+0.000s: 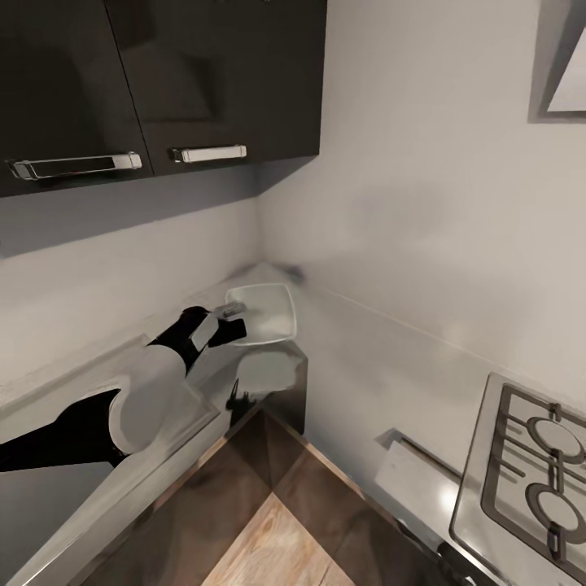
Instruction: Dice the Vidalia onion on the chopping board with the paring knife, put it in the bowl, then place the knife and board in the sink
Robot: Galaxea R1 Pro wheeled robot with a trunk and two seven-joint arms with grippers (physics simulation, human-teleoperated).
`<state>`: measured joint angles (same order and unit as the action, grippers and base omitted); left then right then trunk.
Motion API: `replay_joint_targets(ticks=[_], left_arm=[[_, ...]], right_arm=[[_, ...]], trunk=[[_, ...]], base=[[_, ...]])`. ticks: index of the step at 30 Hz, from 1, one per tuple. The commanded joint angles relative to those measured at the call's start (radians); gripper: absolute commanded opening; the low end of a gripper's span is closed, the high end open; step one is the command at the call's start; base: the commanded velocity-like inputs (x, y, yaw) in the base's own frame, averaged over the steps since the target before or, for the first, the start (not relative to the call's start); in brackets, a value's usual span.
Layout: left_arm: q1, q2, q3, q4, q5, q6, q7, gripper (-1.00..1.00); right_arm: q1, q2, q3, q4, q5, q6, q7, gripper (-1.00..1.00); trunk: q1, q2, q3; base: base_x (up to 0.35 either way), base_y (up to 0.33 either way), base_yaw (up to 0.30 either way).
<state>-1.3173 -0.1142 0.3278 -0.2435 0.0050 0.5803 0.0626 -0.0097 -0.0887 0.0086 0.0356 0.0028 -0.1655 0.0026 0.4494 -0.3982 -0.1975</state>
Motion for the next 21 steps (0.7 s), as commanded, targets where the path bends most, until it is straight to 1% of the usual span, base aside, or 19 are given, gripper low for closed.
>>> replay_joint_targets(ticks=[1,2,4,7,8,10,12,16,21], left_arm=[[0.000,-0.001,0.005,-0.039,0.003,0.052,0.005,-1.00],[0.000,-0.001,0.005,-0.057,0.003,0.072,0.005,-1.00],[0.000,-0.002,0.005,-0.114,0.003,0.141,0.005,-1.00],[0.000,-0.002,0.005,-0.142,0.003,0.203,0.005,-1.00],[0.000,-0.002,0.005,-0.164,0.003,0.257,0.005,-1.00],[0.000,-0.003,0.005,-0.211,0.003,0.314,0.005,-1.00],[0.000,-0.004,0.005,-0.240,0.003,0.372,0.005,-1.00],[0.000,-0.006,0.005,-0.251,0.003,0.406,0.005,-1.00],[0.000,-0.007,0.004,-0.254,0.003,0.415,0.005,-1.00]], right_arm=[[-0.001,0.000,0.001,0.003,0.000,-0.006,0.000,1.00],[-0.001,0.000,0.001,0.003,0.000,-0.006,0.000,1.00],[-0.001,0.000,0.001,0.003,0.000,-0.007,0.000,1.00],[-0.001,0.000,0.001,0.003,0.000,-0.006,0.000,1.00],[-0.001,0.000,0.001,0.003,0.000,-0.007,0.000,1.00],[-0.001,0.000,0.001,0.003,0.000,-0.007,-0.001,1.00],[-0.001,0.000,0.001,0.003,0.000,-0.007,-0.001,1.00],[-0.001,0.000,0.001,0.003,0.000,-0.007,0.000,1.00],[-0.001,0.000,0.001,0.003,0.000,-0.007,0.000,1.00]], trunk=[[0.001,-0.002,-0.002],[0.001,-0.002,-0.002],[0.001,-0.002,-0.002],[0.001,-0.002,-0.002],[0.001,-0.002,-0.002],[0.001,-0.002,-0.002],[0.001,-0.002,-0.002],[0.001,-0.002,0.001],[0.001,-0.002,0.007]], base=[[0.000,0.000,0.000],[0.000,0.000,0.000],[0.000,0.000,0.000],[0.000,0.000,0.000],[0.000,0.000,0.000],[-0.003,0.000,0.000],[-0.086,0.000,0.000],[-0.233,0.000,0.000],[-0.318,0.000,0.000]])
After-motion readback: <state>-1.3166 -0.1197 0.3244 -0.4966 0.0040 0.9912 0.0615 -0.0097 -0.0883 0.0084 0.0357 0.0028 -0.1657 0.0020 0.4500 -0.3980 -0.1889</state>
